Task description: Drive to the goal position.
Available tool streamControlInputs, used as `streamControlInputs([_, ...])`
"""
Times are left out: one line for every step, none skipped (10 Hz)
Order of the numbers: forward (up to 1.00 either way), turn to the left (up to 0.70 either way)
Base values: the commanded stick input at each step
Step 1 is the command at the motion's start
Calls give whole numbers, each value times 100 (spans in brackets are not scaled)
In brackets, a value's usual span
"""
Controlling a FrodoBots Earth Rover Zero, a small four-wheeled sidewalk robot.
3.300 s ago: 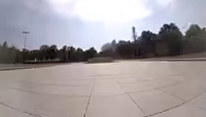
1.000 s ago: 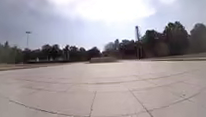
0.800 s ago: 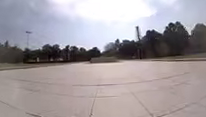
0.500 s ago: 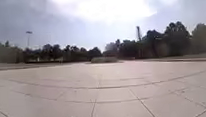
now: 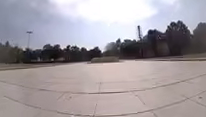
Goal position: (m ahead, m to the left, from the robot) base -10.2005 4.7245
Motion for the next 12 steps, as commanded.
streamControlInputs([70,-1])
streamControlInputs([70,-1])
streamControlInputs([70,-1])
streamControlInputs([70,-1])
streamControlInputs([70,-1])
streamControlInputs([70,-1])
streamControlInputs([70,-1])
streamControlInputs([70,-1])
streamControlInputs([70,-1])
streamControlInputs([70,-1])
streamControlInputs([70,-1])
streamControlInputs([70,-1])
